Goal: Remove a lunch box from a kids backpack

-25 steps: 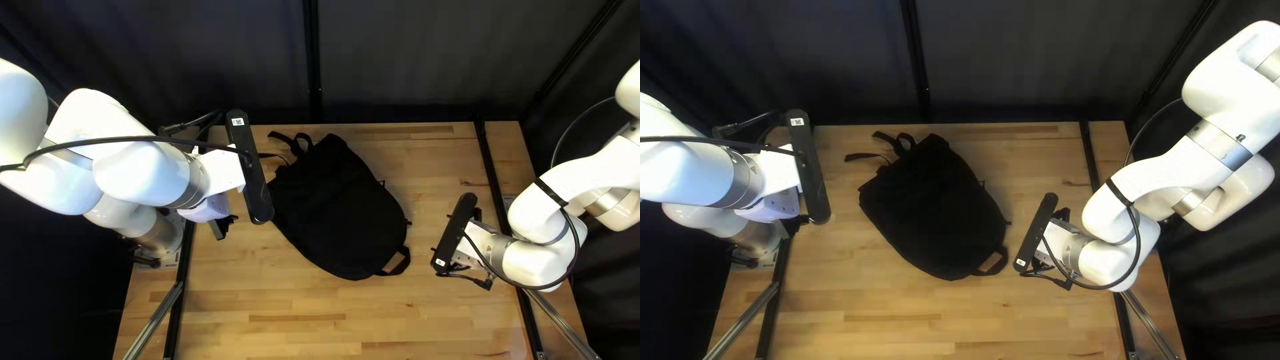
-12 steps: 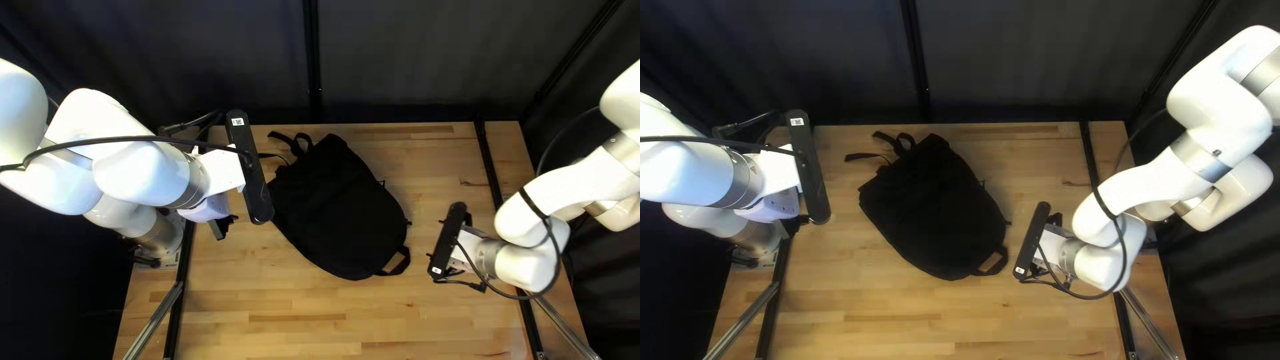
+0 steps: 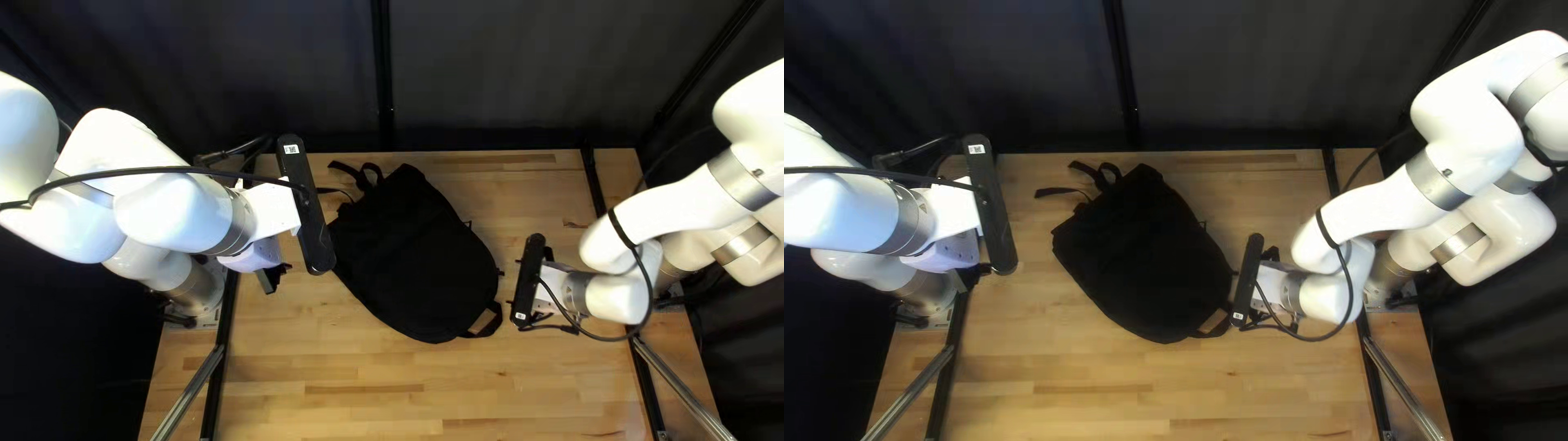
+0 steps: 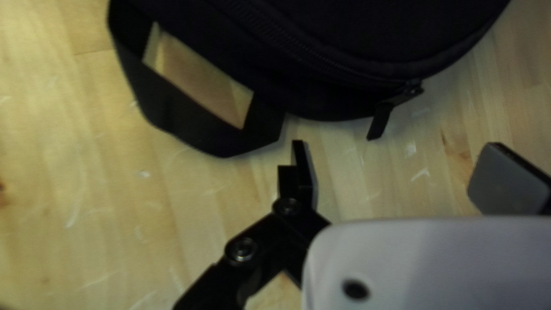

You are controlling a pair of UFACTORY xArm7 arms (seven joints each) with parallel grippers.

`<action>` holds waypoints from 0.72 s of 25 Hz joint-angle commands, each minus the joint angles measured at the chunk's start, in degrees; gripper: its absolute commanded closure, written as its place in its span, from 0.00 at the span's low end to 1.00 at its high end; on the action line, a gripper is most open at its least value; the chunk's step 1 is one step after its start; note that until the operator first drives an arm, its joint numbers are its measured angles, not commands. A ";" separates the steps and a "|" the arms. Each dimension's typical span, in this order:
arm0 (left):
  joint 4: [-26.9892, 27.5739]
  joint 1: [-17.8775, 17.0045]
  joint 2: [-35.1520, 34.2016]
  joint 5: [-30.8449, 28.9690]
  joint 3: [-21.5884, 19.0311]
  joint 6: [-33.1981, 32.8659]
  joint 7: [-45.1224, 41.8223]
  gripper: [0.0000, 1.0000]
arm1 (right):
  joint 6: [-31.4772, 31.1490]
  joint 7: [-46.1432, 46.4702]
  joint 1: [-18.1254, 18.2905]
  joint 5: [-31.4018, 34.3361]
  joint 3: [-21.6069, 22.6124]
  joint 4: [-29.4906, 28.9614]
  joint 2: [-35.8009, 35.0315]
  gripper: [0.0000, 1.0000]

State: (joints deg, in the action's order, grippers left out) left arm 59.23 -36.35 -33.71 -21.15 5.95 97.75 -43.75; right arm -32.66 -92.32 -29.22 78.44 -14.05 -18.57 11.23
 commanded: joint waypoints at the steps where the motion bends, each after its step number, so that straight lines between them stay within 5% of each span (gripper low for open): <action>1: 0.00 0.00 0.00 0.00 0.00 0.00 0.00 0.00 | 8.27 -6.43 4.75 14.90 -4.97 -0.90 -6.01 0.00; 6: 0.00 0.00 0.00 0.00 0.00 0.00 0.00 0.00 | 11.99 -4.54 5.92 18.75 -6.56 -0.52 -4.90 0.00; 18: 0.00 0.00 0.00 0.00 0.00 0.00 0.00 0.00 | 10.48 -1.64 4.54 11.75 -4.82 3.24 0.31 0.00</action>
State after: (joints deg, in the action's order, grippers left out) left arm 59.22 -36.35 -33.70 -21.15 5.95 97.75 -43.75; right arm -20.45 -93.69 -22.96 94.12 -20.76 -16.84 10.35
